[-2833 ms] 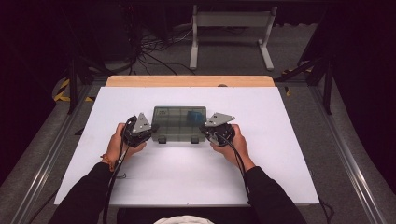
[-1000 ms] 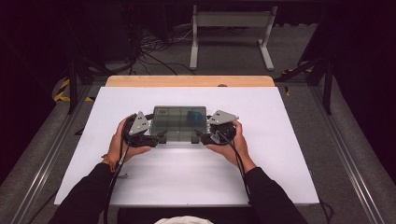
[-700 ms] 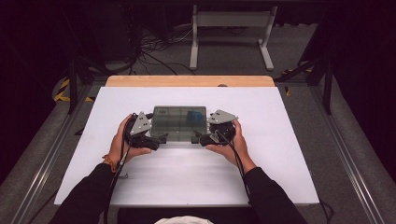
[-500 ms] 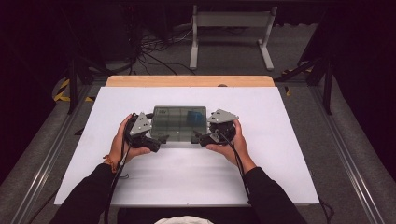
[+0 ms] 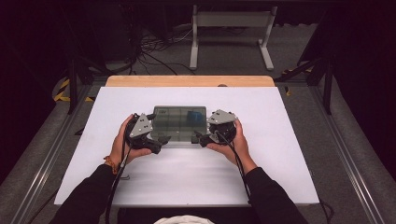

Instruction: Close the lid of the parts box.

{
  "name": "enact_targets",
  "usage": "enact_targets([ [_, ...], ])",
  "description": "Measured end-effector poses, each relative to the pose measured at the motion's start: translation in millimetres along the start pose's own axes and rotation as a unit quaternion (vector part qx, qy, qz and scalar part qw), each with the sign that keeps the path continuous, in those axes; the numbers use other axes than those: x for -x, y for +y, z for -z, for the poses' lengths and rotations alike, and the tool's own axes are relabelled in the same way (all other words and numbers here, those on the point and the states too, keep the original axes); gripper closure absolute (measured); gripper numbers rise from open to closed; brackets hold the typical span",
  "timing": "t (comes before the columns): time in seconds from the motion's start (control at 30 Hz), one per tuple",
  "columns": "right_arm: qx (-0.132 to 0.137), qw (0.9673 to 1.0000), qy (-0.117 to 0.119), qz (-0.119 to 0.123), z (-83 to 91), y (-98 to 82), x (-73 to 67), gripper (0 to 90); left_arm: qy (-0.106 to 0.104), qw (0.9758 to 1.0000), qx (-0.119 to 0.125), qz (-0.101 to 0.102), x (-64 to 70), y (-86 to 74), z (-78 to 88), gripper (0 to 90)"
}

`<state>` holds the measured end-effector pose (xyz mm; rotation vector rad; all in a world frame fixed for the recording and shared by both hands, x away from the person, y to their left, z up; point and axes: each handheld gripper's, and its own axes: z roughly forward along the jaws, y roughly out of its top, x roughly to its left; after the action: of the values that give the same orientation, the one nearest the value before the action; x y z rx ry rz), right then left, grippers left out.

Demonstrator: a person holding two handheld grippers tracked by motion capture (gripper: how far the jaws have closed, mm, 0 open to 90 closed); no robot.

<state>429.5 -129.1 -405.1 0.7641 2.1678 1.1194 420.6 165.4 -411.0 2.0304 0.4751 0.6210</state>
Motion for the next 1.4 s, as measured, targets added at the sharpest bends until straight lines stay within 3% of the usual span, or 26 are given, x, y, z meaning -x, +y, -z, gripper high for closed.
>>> enact_targets([
  [0.33, 0.011, 0.9999, -0.004, 0.008, 5.6, 3.4, -3.2, 6.2, -0.003, 0.9999, 0.010, -0.005, 3.0, 2.4, 5.5, 4.2],
  [0.63, 0.004, 0.9999, -0.002, 0.010, 9.7, 2.2, -3.9, 6.2, -0.003, 0.9999, 0.014, -0.007, 5.2, 3.9, 11.8, 4.4],
  [0.87, 0.007, 0.9999, -0.006, 0.013, 17.9, 1.0, -2.3, 6.7, -0.003, 0.9997, 0.016, -0.021, 8.3, 6.4, 18.8, 4.4],
  [1.4, 0.009, 0.9997, -0.007, 0.023, 32.9, -1.9, -2.2, 7.2, -0.005, 0.9992, 0.024, -0.031, 15.1, 9.8, 27.0, 4.2],
])
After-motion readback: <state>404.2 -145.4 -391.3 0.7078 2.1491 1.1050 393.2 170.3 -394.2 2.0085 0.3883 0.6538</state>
